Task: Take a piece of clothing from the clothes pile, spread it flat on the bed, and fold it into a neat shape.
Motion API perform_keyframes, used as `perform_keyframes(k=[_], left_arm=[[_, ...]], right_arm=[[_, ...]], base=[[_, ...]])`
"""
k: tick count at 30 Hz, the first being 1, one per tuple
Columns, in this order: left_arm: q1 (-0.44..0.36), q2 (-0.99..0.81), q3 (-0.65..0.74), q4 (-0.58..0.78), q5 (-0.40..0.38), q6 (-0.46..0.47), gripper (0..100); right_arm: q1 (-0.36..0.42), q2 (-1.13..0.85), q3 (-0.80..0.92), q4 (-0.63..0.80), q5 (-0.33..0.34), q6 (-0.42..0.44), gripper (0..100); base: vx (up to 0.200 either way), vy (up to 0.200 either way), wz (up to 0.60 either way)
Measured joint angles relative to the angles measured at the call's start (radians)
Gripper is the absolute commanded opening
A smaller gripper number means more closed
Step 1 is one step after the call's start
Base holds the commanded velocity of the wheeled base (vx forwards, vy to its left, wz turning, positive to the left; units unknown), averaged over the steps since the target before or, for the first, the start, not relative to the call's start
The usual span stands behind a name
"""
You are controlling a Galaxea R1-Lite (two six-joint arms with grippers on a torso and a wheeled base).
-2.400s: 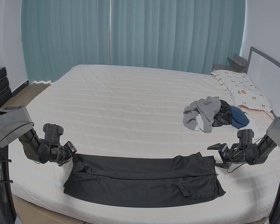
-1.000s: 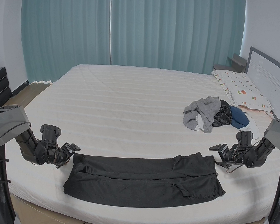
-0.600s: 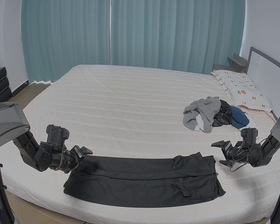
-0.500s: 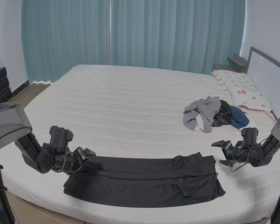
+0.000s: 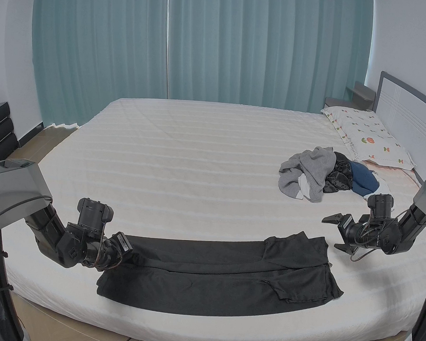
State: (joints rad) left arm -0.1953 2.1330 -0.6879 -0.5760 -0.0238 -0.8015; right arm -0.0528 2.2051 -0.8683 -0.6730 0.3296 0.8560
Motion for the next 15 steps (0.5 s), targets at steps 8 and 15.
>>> perform_keyframes(k=[8, 15], left_arm=[[0.031, -0.045, 0.045, 0.009, 0.019, 0.091, 0], [0.036, -0.077, 0.090, 0.009, 0.018, 0.174, 0]], right_arm=[[0.008, -0.007, 0.011, 0.000, -0.003, -0.005, 100], [0.058, -0.062, 0.071, 0.002, -0.006, -0.010, 100]], base=[[0.000, 0.000, 0.00], [0.000, 0.000, 0.00]])
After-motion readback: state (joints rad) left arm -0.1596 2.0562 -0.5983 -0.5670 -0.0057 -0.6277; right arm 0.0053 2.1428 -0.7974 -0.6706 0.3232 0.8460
